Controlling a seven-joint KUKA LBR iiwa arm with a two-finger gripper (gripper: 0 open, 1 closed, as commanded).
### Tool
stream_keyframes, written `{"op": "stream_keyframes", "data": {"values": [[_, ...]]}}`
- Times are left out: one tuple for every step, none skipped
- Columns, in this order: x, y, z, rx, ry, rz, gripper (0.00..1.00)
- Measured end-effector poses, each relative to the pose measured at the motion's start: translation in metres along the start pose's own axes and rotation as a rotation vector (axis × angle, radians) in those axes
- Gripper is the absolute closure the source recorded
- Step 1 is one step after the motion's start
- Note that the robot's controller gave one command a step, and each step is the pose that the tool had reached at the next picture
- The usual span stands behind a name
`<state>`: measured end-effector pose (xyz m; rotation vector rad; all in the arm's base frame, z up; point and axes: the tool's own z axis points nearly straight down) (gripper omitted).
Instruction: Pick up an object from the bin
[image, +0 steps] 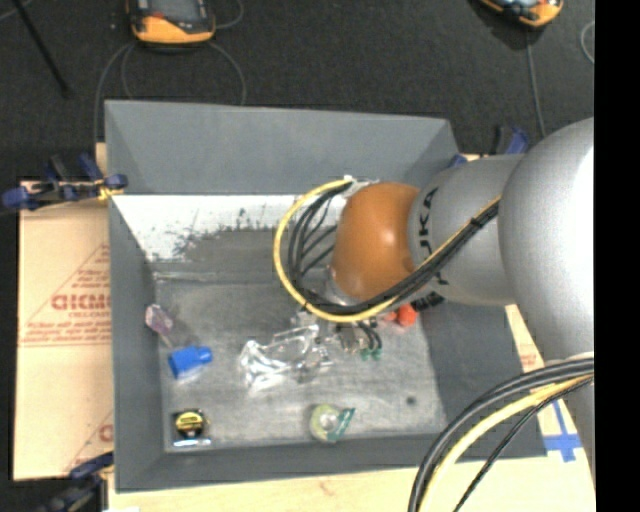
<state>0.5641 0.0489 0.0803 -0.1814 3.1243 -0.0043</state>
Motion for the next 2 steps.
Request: {"op": "stream_keyframes", "data": {"values": [[0.004, -0.011, -0.107, 0.000, 0.004, -0.103, 1.00], [0.021, -0.023, -0.171, -0.002, 0.007, -0.426, 1.00]]}}
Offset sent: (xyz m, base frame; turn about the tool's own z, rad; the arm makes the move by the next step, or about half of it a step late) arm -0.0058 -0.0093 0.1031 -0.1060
